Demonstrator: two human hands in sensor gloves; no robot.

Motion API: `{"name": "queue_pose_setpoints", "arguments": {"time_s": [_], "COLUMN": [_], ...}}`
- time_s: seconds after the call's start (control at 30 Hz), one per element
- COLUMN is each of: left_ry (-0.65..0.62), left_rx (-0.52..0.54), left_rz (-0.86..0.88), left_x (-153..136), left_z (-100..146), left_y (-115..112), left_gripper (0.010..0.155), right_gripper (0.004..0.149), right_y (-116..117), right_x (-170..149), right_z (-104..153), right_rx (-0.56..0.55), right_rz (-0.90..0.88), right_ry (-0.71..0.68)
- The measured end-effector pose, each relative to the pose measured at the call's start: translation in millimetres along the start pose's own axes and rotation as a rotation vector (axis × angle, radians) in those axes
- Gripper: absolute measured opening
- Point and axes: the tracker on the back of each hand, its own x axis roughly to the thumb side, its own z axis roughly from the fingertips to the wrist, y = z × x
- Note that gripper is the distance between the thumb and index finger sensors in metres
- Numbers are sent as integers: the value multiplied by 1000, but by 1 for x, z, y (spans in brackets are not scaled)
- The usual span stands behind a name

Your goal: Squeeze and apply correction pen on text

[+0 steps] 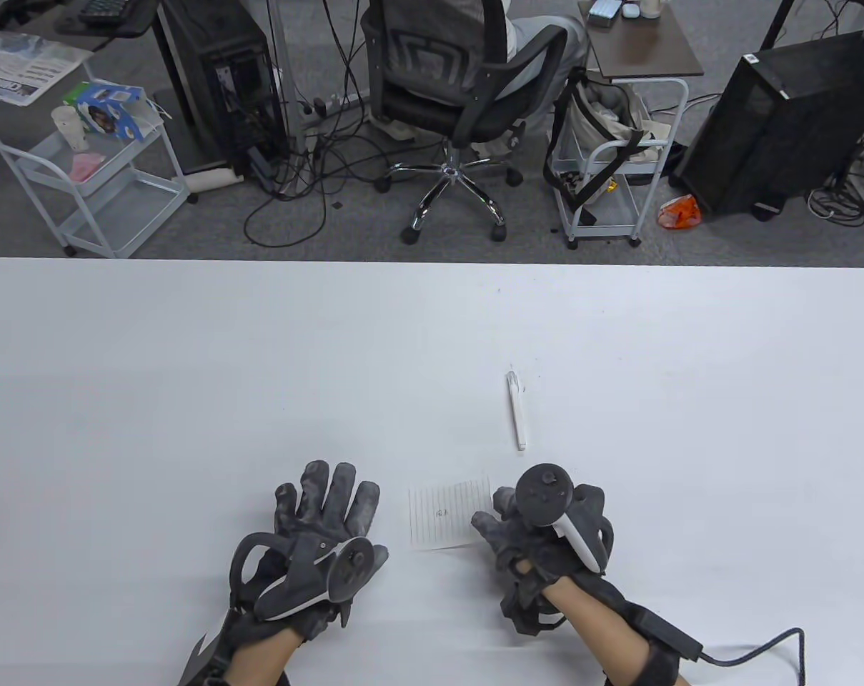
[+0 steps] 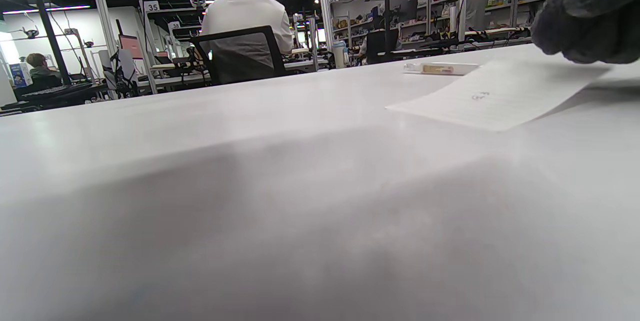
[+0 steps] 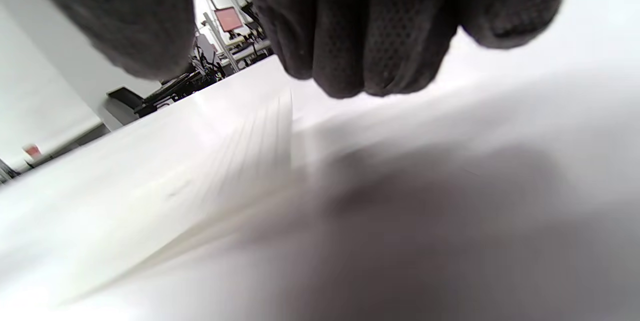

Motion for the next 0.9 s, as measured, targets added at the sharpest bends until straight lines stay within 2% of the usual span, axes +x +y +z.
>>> {"name": "queue_pose_setpoints", "arguments": {"time_s": [0.07, 0.2, 0.27, 0.37, 0.53, 0.73, 0.9], "left_ry": [0, -2, -2, 0, 0, 0, 1], "left_rx": [2, 8, 7, 6, 14, 23, 16], "left_rz": [1, 1, 2, 4, 5, 8, 13], "left_x": [0, 0, 0, 0, -1, -2, -3], "left_z": [0, 0, 0, 0, 0, 1, 1], "left_y": [0, 0, 0, 0, 0, 1, 0], "left_gripper": [82, 82, 82, 82, 82, 82, 82], "right_gripper": [72, 74, 75, 77, 77, 76, 74], "right_y": [-6, -21, -31, -45, -59, -51, -28], "right_x": [2, 3, 5, 11, 25, 34, 30], "right_z": [3, 5, 2, -10, -42, -86, -112], "right_rx": [-60, -134, -209, -331, -425, -391, -273], "right_rz": [75, 84, 138, 289, 412, 524, 463], "right_ry": [-11, -20, -19, 2, 39, 83, 151]}}
